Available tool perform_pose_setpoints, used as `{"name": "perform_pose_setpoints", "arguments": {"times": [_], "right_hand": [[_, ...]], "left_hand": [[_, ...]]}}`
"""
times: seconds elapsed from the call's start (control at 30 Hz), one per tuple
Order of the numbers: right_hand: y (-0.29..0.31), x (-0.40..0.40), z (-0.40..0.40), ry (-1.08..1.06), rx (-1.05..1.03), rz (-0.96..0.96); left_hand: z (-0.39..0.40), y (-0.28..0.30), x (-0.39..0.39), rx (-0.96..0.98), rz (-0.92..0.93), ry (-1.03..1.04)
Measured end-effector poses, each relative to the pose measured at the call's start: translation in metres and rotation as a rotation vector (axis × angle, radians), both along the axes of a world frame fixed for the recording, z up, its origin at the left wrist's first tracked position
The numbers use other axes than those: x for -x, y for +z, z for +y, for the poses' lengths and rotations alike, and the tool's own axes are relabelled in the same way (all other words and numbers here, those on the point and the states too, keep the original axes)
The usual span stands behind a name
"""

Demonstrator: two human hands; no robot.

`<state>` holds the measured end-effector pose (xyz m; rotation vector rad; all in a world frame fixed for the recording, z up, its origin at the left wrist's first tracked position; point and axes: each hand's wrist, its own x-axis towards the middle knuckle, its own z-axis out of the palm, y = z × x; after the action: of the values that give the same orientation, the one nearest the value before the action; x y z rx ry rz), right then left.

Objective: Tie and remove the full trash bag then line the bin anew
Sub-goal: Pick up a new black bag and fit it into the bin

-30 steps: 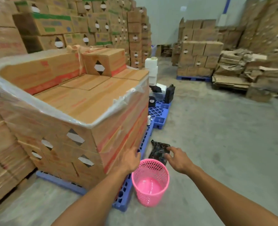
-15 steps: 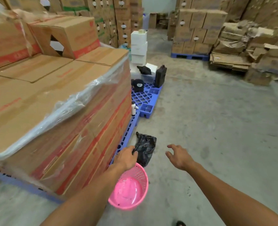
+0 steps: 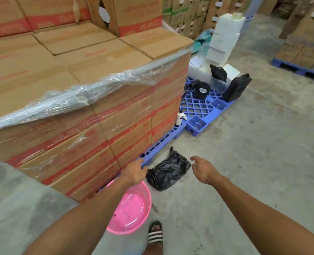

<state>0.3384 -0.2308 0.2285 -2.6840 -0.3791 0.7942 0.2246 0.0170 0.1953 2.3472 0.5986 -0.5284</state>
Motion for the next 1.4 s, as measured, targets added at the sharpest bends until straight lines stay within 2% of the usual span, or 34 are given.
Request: {"name": "perform_pose_setpoints", "arguments": {"times": [0.17,0.4,0.53,0.63,0.8,1.0,1.13,1.27,1.4], "right_hand": [[-0.027,-0.079,0.024,0.141,0.066,0.075],[-0.073,-0.165,0.029,0.271,0.137,0.16],[-0.12,-0.219,0.031,0.365,0.19,0.191],[-0.186,-0.257,0.038,0.399,0.223,0.23],[-0.332,-0.299,0.047,0.455,0.218,0.218],[-0.523,-0.335,0.057,0.49,0.161,0.062],[-0.632,-0.366,0.078,0.62,0.147,-0.089],[-0.701,-0.385,0.099,0.695,0.185,-0.132],[-0.74,-0.389,0.102,0.853,0.379,-0.127]], "left_hand": [[0.004,-0.033,-0.054,0.034,0.045,0.11],[-0.006,-0.091,-0.115,0.235,0.085,0.267],[-0.015,-0.128,-0.141,0.226,0.101,0.329],[-0.022,-0.189,-0.156,0.22,0.133,0.427],[-0.035,-0.31,-0.203,0.16,0.128,0.525],[-0.031,-0.502,-0.248,0.111,0.101,0.472],[-0.013,-0.61,-0.265,-0.029,0.108,0.387],[0.003,-0.68,-0.27,-0.114,0.242,0.312],[-0.001,-0.71,-0.26,-0.346,0.334,0.138]]}}
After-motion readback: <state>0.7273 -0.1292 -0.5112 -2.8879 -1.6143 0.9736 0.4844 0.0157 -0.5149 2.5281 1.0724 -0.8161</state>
